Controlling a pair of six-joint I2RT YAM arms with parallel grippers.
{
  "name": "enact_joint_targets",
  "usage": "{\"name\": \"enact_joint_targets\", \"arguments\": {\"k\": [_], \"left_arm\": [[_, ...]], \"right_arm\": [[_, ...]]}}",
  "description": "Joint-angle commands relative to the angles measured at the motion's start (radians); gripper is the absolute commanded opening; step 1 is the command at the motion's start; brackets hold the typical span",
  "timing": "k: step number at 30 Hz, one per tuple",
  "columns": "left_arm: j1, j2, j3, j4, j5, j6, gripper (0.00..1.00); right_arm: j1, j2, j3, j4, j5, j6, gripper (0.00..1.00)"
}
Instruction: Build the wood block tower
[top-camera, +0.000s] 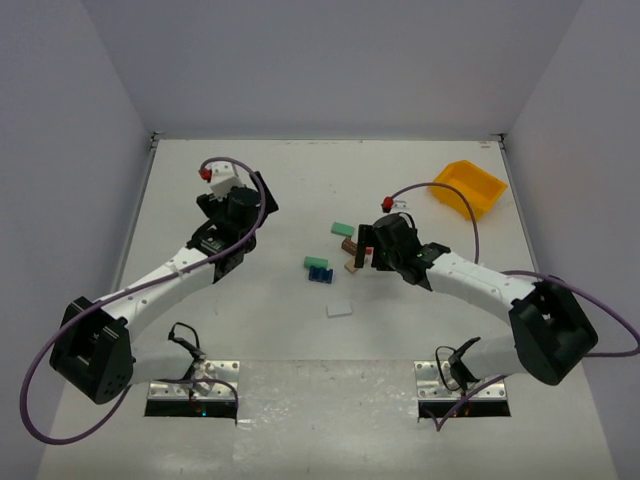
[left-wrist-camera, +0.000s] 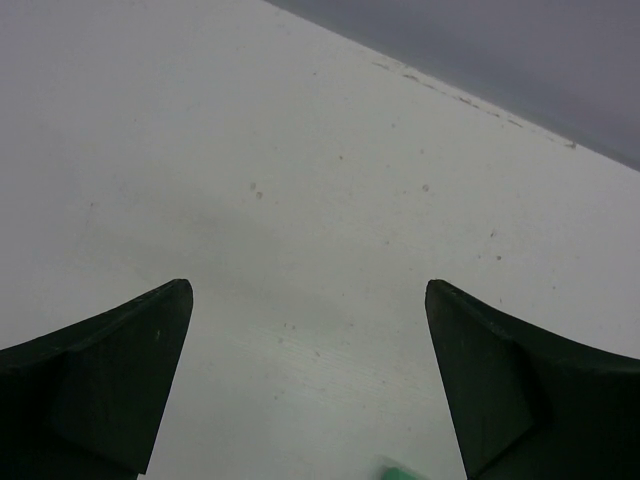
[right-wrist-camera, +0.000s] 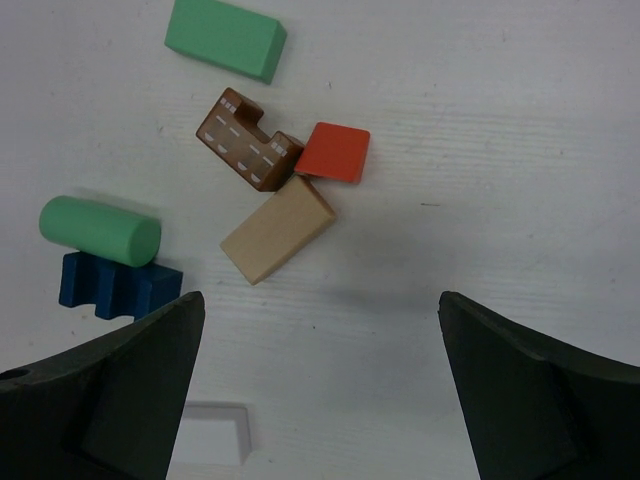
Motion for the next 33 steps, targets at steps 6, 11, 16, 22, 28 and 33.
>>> {"name": "enact_joint_targets", "arguments": {"k": [6, 11, 16, 22, 28, 33], "left_arm": [[0.003, -0.166, -0.132, 0.119, -0.086, -0.072, 1.0], [0.003, -0.219, -0.176, 0.147, -0.095, -0.076, 1.0], [0.003, -0.263, -0.206, 0.172, -0.081, -0.073, 1.0], [0.003, -0.304, -0.249, 0.219, -0.072, -0.073, 1.0], [0.004, -0.312, -0.265, 0.239, -0.055, -0.064, 1.0], [0.003, -0.303, -0.271, 0.252, -0.058, -0.064, 1.0]], "right_arm": [[0.084, 0.116, 0.083, 0.011, 0.143, 0.157, 0.99], [0.098, 0.224, 0.151, -0.014, 0.141, 0.197, 0.99], [0.118, 0.282, 0.18, -0.029, 0.188, 0.251, 0.99], [0.144, 0.329, 0.17, 0.02, 0.252, 0.284, 0.94], [0.148, 0.392, 0.213, 0.002, 0.251, 0.301, 0.92], [0.149, 0.424, 0.231, -0.015, 0.256, 0.3, 0.84]]}}
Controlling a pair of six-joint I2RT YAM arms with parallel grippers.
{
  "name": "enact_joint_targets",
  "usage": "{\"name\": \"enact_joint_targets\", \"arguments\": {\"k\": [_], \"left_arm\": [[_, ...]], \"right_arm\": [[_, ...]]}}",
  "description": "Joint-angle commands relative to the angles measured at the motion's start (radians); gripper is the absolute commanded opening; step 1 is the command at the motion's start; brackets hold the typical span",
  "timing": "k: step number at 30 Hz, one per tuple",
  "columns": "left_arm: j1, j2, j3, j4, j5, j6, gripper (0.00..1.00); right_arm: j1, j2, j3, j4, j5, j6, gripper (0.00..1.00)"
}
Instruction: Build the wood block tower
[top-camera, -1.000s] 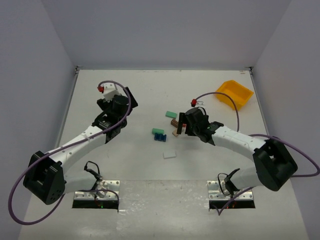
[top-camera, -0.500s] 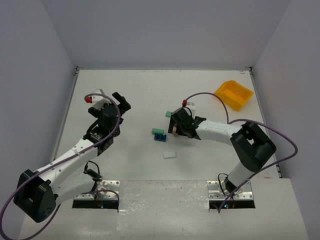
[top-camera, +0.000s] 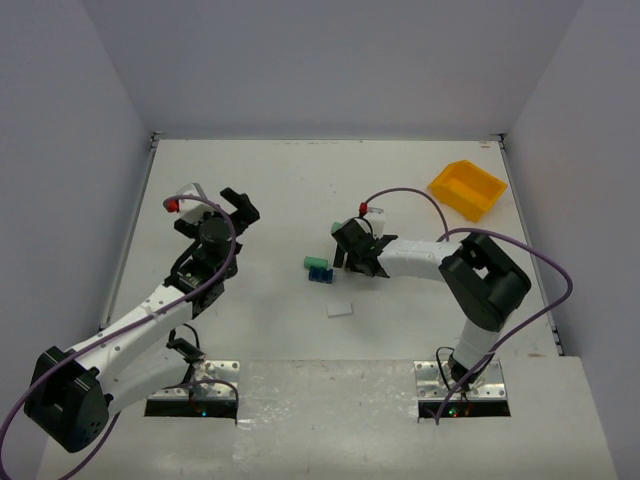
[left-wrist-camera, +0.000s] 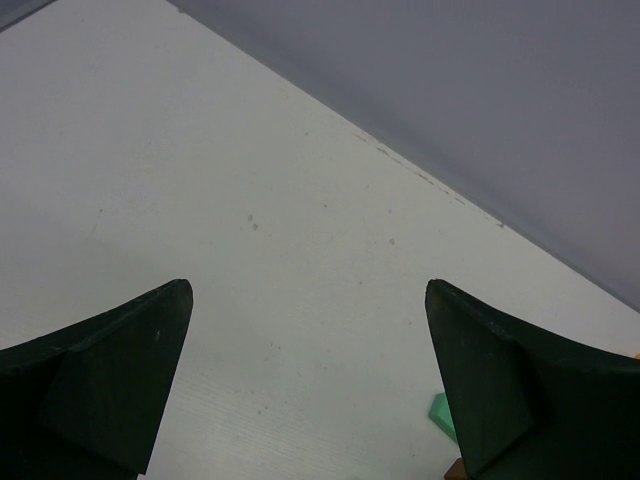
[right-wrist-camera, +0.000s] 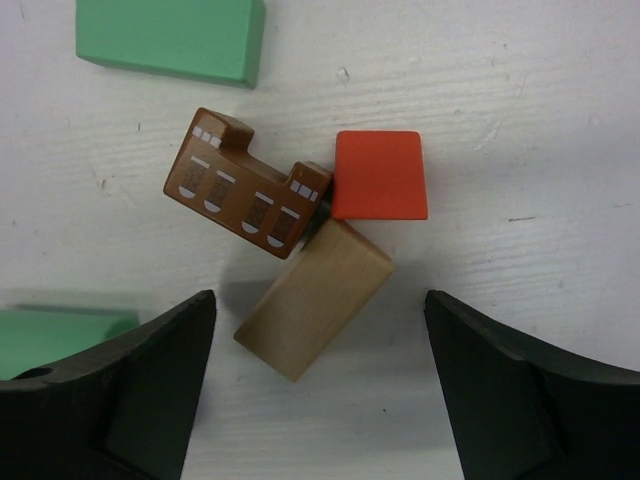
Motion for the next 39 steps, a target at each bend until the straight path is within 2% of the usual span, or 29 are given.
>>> {"name": "enact_joint_targets", "arguments": {"k": [1, 2, 6, 11, 13, 14, 17, 19, 22, 24, 26, 30, 33, 36, 39], "left_arm": [[0.003, -0.007, -0.005, 0.061, 0.008, 0.002, 1.0], [0.003, -0.008, -0.006, 0.062, 0.008, 0.003, 1.0], [0.003, -0.017, -0.01, 0.067, 0.013, 0.004, 1.0], [0.003, -0.015, -0.011, 0.075, 0.024, 0.013, 1.0], [0.003, -0.013, -0.009, 0.08, 0.042, 0.024, 1.0], [0.004, -0.012, -0.006, 0.082, 0.051, 0.032, 1.0], [0.003, -0.007, -0.006, 0.09, 0.079, 0.046, 1.0], [0.003, -0.003, -0.001, 0.084, 0.087, 0.052, 1.0], [0.003, -0.001, 0.008, 0.081, 0.094, 0.062, 1.0], [0.003, 0.001, 0.011, 0.087, 0.114, 0.074, 1.0], [0.003, 0.005, 0.013, 0.089, 0.125, 0.08, 1.0], [0.004, 0.031, 0.028, 0.083, 0.123, 0.086, 1.0], [0.004, 0.048, 0.058, 0.038, 0.153, 0.093, 1.0], [0.002, 0.042, 0.073, 0.01, 0.215, 0.106, 1.0], [0.001, 0.024, 0.063, -0.004, 0.296, 0.126, 1.0]], "right_arm": [[0.006, 0.019, 0.037, 0.005, 0.047, 0.03, 0.77], [0.007, 0.015, 0.03, 0.004, 0.054, 0.031, 0.65], [0.006, -0.018, 0.004, 0.003, 0.072, 0.017, 0.43], [0.007, -0.069, -0.019, 0.001, 0.083, -0.045, 0.25], [0.007, -0.104, -0.034, 0.026, 0.074, -0.148, 0.15], [0.007, -0.142, -0.045, 0.047, 0.073, -0.254, 0.11], [0.007, -0.236, -0.108, 0.208, 0.085, -0.484, 0.08], [0.007, -0.284, -0.136, 0.297, 0.089, -0.579, 0.08], [0.003, -0.358, -0.148, 0.401, 0.032, -0.795, 0.08], [-0.009, -0.395, -0.094, 0.429, -0.118, -1.032, 0.07], [-0.03, -0.402, -0.036, 0.409, -0.275, -1.178, 0.09], [-0.146, -0.371, 0.096, 0.366, -0.779, -1.46, 0.05], [-0.235, -0.324, 0.285, 0.067, -1.135, -1.605, 0.03], [-0.256, -0.306, 0.366, -0.302, -1.21, -1.91, 0.03], [-0.255, -0.36, 0.308, -0.472, -1.203, -2.115, 0.04]]}}
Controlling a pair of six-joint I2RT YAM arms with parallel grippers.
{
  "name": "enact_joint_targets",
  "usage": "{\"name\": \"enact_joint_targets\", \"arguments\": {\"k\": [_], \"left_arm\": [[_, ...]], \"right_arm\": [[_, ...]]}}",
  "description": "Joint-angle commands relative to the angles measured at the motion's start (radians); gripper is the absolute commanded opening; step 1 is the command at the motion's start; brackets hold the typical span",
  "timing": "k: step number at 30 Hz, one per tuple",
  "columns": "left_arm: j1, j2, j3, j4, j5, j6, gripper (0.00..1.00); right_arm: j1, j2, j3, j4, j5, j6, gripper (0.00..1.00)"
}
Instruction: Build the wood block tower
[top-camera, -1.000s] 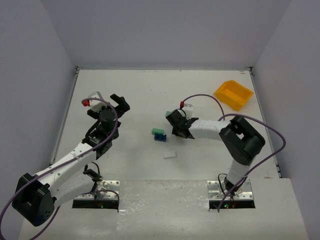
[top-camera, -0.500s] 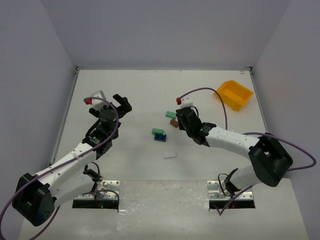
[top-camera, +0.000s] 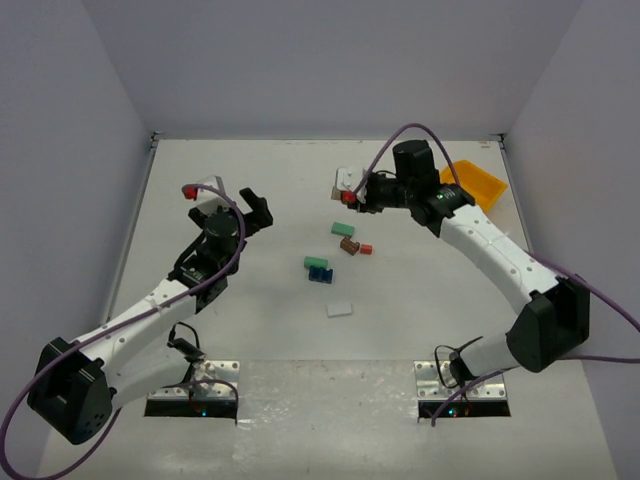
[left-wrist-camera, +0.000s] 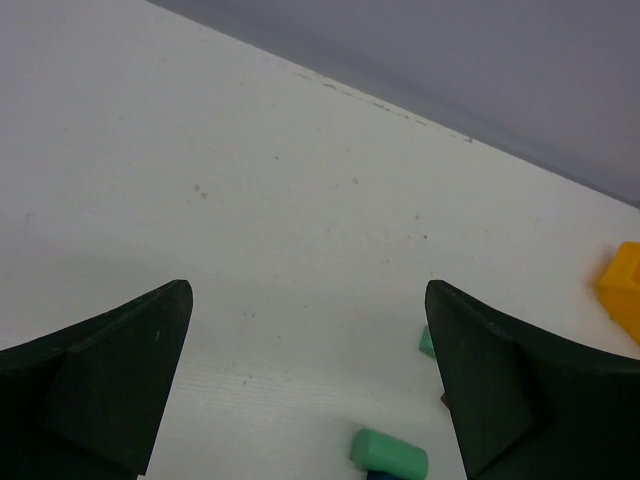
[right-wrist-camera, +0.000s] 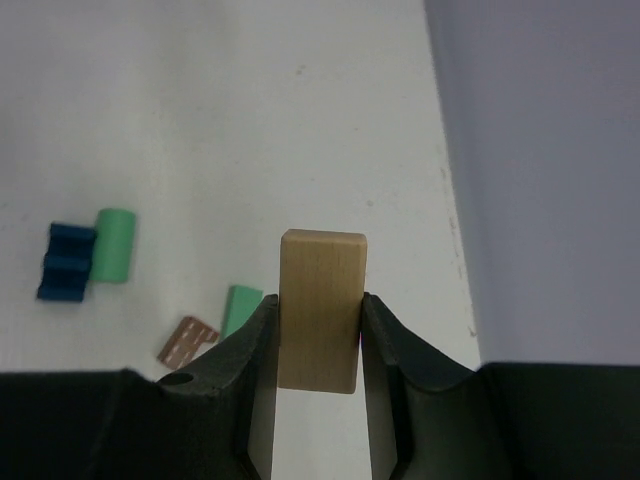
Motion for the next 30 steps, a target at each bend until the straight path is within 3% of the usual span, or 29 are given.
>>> {"name": "enact_joint_targets", "arguments": {"k": [1, 5, 8, 13, 16, 30], "left_arm": [[0.001, -0.035, 0.031, -0.005, 0.137, 0.039, 1.0], [0.003, -0.062, 0.024, -0.039, 0.209, 0.05, 1.0], [0.001, -0.083, 0.027, -0.062, 0.217, 0.048, 1.0], [0.003, -0.078, 0.041, -0.072, 0.262, 0.077, 1.0], [0.001, -0.036, 0.051, -0.078, 0.314, 0.092, 1.0], [0.002, 0.049, 0.06, -0.079, 0.328, 0.107, 1.0]], "right_arm": [[0.008, -0.074, -0.081, -0.413, -0.194, -0.476, 0.04], [0.005, -0.124, -0.288, -0.437, -0.171, -0.598, 0.03], [0.006, -0.111, -0.327, -0.469, -0.144, -0.566, 0.02], [0.006, -0.107, -0.433, -0.37, -0.125, -0.446, 0.02], [0.006, -0.091, -0.508, -0.344, -0.16, -0.46, 0.04], [0.031, 0.098, -0.467, -0.219, -0.118, -0.282, 0.1]]}}
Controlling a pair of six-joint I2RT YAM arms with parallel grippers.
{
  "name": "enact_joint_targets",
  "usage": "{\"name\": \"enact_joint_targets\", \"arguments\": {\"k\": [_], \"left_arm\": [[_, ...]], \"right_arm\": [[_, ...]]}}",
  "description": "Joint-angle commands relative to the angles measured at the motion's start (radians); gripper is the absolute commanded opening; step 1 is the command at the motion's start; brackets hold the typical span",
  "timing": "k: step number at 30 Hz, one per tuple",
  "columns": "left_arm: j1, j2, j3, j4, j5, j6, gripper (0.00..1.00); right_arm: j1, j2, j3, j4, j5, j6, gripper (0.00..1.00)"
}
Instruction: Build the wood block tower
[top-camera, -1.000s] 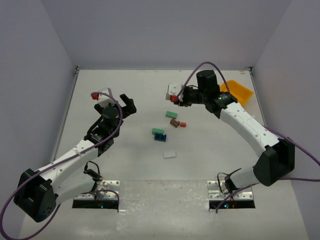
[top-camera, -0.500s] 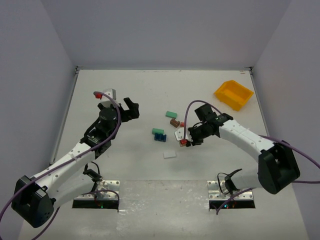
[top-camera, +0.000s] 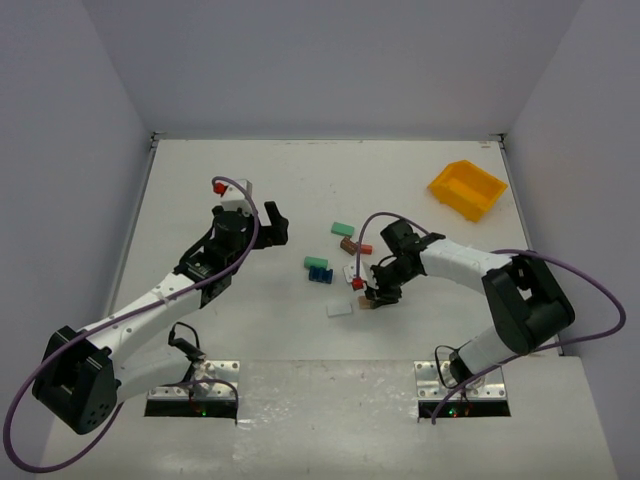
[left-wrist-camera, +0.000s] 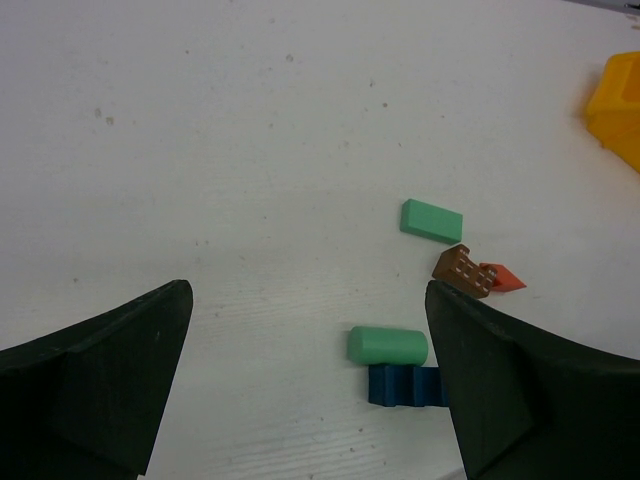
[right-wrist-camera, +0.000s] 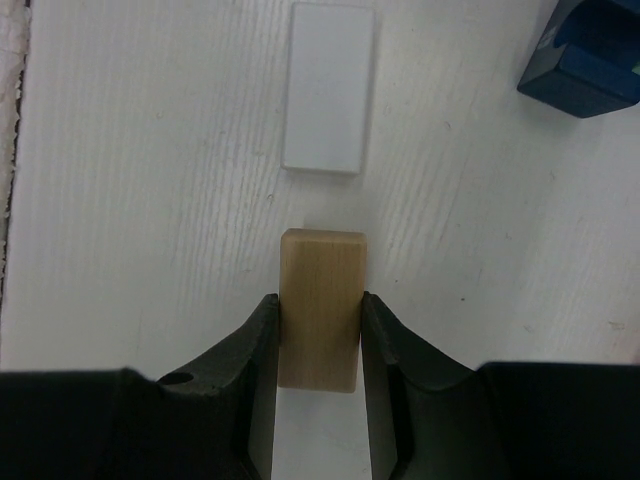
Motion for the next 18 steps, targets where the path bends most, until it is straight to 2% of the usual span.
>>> {"name": "enact_joint_targets", "arguments": {"k": [1, 7, 18], "left_arm": [[0.003, -0.011, 0.035, 0.033, 0.002, 0.02, 1.0], [0.003, -0.019, 0.029, 0.033, 0.004, 0.026, 1.0], [0.001, -0.026, 0.027, 0.033, 0.01, 0.027, 1.0]], "right_arm": [[0.028, 0.019, 0.029, 0.086, 0.015, 0.07, 0.1], [0.058, 0.024, -0.006, 0.137, 0.045, 0.08, 0.12], [0.072, 0.049, -0.003, 0.13, 0.042, 0.083, 0.14]]}}
